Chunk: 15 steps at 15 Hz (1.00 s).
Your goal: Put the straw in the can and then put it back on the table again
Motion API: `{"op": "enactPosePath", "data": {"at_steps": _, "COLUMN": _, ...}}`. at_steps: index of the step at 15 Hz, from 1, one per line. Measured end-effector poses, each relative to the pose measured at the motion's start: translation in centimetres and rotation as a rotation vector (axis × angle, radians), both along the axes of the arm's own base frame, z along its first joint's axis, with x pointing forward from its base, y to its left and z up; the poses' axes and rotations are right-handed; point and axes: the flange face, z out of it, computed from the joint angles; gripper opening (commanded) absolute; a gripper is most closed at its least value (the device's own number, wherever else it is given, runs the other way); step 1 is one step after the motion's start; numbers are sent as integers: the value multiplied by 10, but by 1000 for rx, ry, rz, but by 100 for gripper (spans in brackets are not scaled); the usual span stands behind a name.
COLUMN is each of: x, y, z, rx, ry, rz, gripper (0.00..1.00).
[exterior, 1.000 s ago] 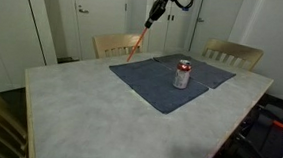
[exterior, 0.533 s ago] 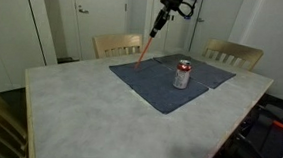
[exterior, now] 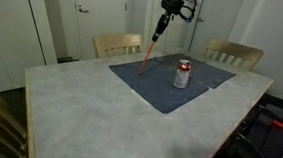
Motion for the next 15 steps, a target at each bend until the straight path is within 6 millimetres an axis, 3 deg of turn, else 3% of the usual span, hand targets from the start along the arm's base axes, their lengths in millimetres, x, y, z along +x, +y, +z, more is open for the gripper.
{"op": "enactPosePath", "data": {"at_steps": 7, "x": -1, "y": 5, "z": 6, "rx": 12, "ry": -7, "rz": 1, "gripper": 98}}
{"op": "enactPosePath", "data": {"at_steps": 15, "x": -10, "y": 8, "z": 51, "rx": 102, "ry": -45, "rz": -8, "gripper": 100}}
